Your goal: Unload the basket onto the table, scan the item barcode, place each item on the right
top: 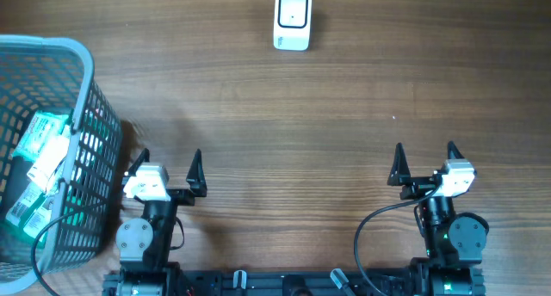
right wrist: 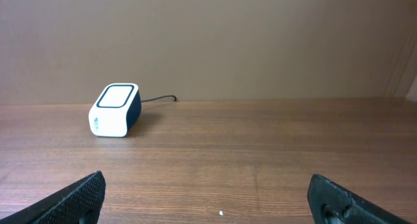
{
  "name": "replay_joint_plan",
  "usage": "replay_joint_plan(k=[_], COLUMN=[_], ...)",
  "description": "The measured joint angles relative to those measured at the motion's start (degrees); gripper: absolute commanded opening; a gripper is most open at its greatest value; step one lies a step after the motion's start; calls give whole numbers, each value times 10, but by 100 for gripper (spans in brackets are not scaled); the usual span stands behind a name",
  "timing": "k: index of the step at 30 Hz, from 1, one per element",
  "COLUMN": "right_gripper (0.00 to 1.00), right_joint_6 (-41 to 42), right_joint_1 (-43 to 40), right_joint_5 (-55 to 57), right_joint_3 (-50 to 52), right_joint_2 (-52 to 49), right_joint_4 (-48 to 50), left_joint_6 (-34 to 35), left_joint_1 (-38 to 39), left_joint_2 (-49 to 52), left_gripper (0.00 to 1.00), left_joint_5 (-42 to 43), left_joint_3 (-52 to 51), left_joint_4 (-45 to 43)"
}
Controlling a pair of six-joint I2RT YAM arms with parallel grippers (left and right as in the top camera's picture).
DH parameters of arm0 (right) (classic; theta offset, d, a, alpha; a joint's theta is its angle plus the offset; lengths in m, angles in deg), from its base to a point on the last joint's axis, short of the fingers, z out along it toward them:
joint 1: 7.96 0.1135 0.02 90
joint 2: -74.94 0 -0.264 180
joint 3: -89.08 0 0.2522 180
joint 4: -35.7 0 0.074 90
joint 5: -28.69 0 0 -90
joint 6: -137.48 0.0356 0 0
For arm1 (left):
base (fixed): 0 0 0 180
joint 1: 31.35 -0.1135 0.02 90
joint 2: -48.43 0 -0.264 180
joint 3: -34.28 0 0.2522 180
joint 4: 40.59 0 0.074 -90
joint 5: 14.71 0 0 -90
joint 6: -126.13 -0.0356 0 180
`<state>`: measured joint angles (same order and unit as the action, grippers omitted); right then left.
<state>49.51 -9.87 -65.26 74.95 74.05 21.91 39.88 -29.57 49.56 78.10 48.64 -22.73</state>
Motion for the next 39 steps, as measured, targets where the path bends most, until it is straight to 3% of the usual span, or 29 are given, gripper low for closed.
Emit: replay_joint_plan(k=[11,16,20,26,29,31,34,36,39], right_gripper=[100,100,100,100,100,100,100,100,100], right_joint_6=[0,0,0,0,0,0,0,0,0], right_joint_1=[0,0,0,0,0,0,0,0,0], right_joint_5=[0,0,0,0,0,0,0,0,0], right_joint_3=[0,0,0,0,0,0,0,0,0], right_joint_2=[0,0,0,0,0,0,0,0,0], right_joint_4=[0,0,0,0,0,0,0,0,0], left_joint_6=[0,0,0,0,2,26,71,82,87], left_joint_1=[0,0,0,0,0,0,0,0,0], left_joint_2=[0,0,2,91,168,226,343,400,417], left_gripper=[100,100,100,100,100,100,100,100,100], left_joint_5=[-15,-15,53,89,91,72,17,18,33], left_joint_3=[0,-3,2,145,260,354,582,710,750], left_joint_4=[-9,-119,-112,-45,55,170,398,477,523])
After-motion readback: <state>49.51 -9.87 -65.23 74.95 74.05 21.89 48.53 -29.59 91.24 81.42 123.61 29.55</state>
